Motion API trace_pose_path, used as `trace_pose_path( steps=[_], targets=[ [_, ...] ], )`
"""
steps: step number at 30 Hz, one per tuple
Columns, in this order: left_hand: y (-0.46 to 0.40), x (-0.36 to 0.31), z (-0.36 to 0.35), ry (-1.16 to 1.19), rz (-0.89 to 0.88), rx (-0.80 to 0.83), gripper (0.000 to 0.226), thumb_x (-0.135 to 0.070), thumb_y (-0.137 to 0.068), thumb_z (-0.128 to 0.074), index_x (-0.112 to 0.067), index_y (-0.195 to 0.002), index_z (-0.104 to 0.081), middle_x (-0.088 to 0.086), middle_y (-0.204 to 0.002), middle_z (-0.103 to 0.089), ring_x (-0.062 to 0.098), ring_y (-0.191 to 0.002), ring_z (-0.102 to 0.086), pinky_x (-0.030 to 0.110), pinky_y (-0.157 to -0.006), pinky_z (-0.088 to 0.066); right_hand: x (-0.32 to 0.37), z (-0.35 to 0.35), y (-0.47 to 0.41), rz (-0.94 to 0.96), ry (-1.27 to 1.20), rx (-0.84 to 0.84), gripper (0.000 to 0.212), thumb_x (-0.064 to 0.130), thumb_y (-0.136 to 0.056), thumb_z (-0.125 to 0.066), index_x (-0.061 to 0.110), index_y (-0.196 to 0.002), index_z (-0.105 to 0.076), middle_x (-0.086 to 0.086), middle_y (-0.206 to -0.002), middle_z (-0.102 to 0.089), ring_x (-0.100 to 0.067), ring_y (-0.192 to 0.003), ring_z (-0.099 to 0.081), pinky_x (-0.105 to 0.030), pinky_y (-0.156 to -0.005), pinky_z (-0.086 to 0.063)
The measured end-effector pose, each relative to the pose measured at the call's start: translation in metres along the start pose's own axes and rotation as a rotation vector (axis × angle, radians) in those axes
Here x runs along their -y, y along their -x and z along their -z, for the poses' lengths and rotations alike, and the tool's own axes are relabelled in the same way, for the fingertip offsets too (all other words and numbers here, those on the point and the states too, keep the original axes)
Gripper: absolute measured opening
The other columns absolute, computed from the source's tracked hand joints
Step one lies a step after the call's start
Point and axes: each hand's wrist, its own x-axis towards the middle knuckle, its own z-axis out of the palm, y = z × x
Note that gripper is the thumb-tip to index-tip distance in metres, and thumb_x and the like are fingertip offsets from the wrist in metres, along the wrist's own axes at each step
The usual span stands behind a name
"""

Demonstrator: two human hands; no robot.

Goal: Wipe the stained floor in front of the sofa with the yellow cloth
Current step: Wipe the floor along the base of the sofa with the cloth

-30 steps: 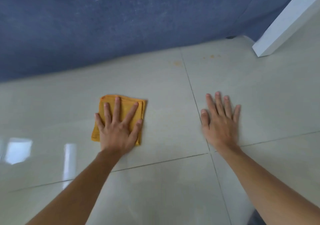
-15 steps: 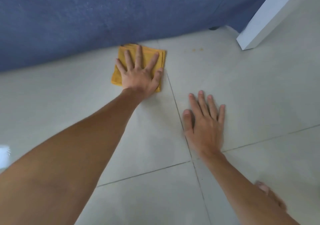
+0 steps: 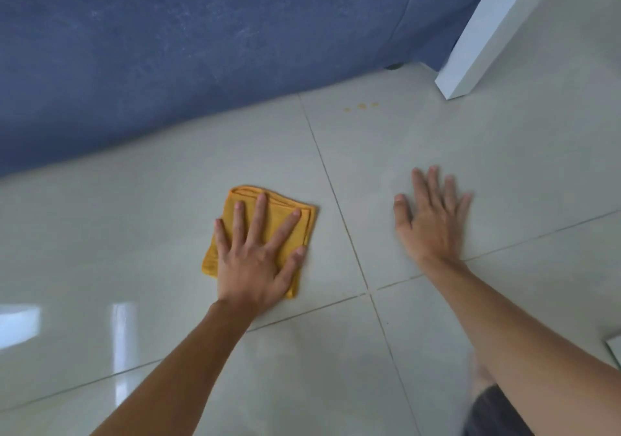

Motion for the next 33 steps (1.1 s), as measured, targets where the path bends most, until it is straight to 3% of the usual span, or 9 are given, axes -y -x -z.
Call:
trace_pose_path(
  steps=[7,12,18,20,22,24,26,28,33],
  targets=[
    [-0.107,0.028,0.01,0.02,0.245,0.009,0.064,-0.072,-0.086,-0.007,-0.057,-0.148,-0.002,0.002,-0.166,0.003,0.04,-0.15,0.001,0.067,-0.115,-0.003,0.001,-0.01,0.005,-0.028,0.017,-0.076,0.065,0.049,-0.096,-0.025,0.022,-0.155,-0.03,-0.003,-0.164,-0.024,-0.03,-0.152,-0.016,-0.058,-0.122,-0.007],
    [-0.21,-0.024,0.02,0.043,0.277,0.017,0.064,-0.071,-0.088,-0.007,-0.054,-0.15,-0.001,0.003,-0.166,0.005,0.041,-0.15,0.006,0.069,-0.114,0.003,0.002,-0.011,0.005,-0.023,0.012,-0.11,0.062,0.047,-0.097,-0.029,0.021,-0.154,-0.033,-0.005,-0.163,-0.026,-0.03,-0.152,-0.018,-0.058,-0.121,-0.01],
    [-0.222,-0.14,0.021,0.041,-0.068,0.056,0.062,-0.067,-0.091,-0.01,-0.051,-0.151,-0.004,0.003,-0.166,0.007,0.042,-0.15,0.007,0.069,-0.113,0.005,-0.005,-0.006,0.0,-0.053,-0.164,-0.203,0.053,0.044,-0.096,-0.034,0.027,-0.142,-0.053,0.0,-0.154,-0.045,-0.026,-0.145,-0.036,-0.051,-0.12,-0.021],
    [-0.191,-0.149,0.018,0.029,-0.176,0.064,0.061,-0.068,-0.092,-0.011,-0.053,-0.151,-0.004,0.001,-0.166,0.006,0.041,-0.15,0.004,0.069,-0.113,0.001,-0.01,0.002,-0.008,-0.047,-0.227,-0.295,0.044,0.039,-0.093,-0.041,0.027,-0.126,-0.067,0.003,-0.141,-0.06,-0.025,-0.129,-0.054,-0.043,-0.105,-0.037],
    [-0.148,-0.138,0.015,0.03,-0.249,0.046,0.06,-0.068,-0.093,-0.013,-0.054,-0.15,-0.004,0.0,-0.166,0.005,0.04,-0.151,0.001,0.068,-0.114,-0.002,-0.022,0.008,-0.021,-0.024,-0.173,-0.335,0.04,0.036,-0.09,-0.045,0.024,-0.118,-0.07,0.003,-0.132,-0.066,-0.028,-0.113,-0.061,-0.04,-0.091,-0.04],
    [-0.103,-0.112,0.01,0.014,-0.272,0.03,0.059,-0.068,-0.093,-0.016,-0.054,-0.15,-0.004,0.001,-0.167,0.003,0.039,-0.151,-0.001,0.066,-0.115,-0.005,-0.034,0.011,-0.034,-0.001,-0.101,-0.245,0.047,0.038,-0.091,-0.041,0.022,-0.13,-0.062,-0.003,-0.141,-0.058,-0.032,-0.124,-0.054,-0.047,-0.105,-0.037],
    [-0.076,-0.078,0.007,-0.007,-0.22,0.025,0.06,-0.068,-0.093,-0.017,-0.055,-0.15,-0.005,0.001,-0.167,0.0,0.039,-0.151,-0.003,0.065,-0.116,-0.007,-0.041,0.007,-0.037,0.009,-0.032,-0.129,0.057,0.044,-0.094,-0.033,0.024,-0.146,-0.047,-0.004,-0.156,-0.042,-0.032,-0.143,-0.036,-0.056,-0.119,-0.021],
    [-0.079,-0.049,0.008,-0.02,-0.119,0.023,0.06,-0.069,-0.091,-0.017,-0.056,-0.149,-0.007,0.001,-0.167,-0.002,0.038,-0.151,-0.005,0.066,-0.116,-0.008,-0.041,0.001,-0.035,0.006,0.0,-0.079,0.06,0.046,-0.097,-0.026,0.026,-0.152,-0.036,-0.003,-0.161,-0.031,-0.03,-0.15,-0.025,-0.057,-0.121,-0.012],
    [-0.166,-0.033,0.013,0.023,0.157,0.005,0.061,-0.069,-0.09,-0.012,-0.056,-0.149,-0.004,0.003,-0.166,0.001,0.04,-0.15,0.001,0.068,-0.115,-0.002,-0.041,-0.003,-0.034,-0.009,-0.016,-0.137,0.057,0.044,-0.097,-0.032,0.026,-0.151,-0.039,-0.002,-0.16,-0.033,-0.03,-0.149,-0.027,-0.056,-0.121,-0.014]
  ],
)
